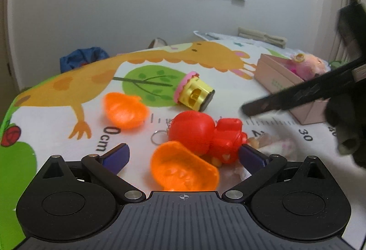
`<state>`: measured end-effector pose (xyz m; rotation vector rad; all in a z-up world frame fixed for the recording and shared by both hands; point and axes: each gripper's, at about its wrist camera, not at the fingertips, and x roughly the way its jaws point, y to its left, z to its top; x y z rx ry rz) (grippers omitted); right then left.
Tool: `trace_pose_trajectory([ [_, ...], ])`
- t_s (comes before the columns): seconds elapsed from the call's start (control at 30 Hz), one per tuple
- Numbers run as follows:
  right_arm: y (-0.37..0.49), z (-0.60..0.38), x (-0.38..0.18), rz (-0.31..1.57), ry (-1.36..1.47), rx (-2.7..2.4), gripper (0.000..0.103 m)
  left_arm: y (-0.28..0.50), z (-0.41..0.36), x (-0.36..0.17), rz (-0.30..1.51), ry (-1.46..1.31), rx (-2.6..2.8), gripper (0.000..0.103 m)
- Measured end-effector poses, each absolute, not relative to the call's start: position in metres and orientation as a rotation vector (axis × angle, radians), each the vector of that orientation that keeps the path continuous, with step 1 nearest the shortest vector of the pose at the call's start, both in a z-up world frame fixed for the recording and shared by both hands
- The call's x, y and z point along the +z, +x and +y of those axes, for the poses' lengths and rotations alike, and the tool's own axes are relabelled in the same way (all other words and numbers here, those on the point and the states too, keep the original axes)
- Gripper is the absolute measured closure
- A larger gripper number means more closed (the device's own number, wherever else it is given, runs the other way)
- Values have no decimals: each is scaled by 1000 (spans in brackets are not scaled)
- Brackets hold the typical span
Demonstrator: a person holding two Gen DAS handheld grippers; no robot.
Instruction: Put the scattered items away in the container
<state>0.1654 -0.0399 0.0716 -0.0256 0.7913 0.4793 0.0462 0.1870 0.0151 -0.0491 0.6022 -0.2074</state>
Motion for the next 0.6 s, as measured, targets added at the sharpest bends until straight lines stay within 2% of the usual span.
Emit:
trace_pose_trajectory([
  [0.17,155,-41,85,675,-109,471,40,48,204,28,571,-134,-162,0],
  [0.37,187,-6,83,688,-83,594,40,41,199,32,577,-88,-144,0],
  [0.5,214,19,67,730,-89,603,36,32,190,34,584,-52,-165,0],
  [0.53,220,24,61,746,-96,605,40,30,188,36,581,-50,-176,0],
  [0.6,228,31,53,776,-109,613,65,26,185,40,575,-48,-199,0],
])
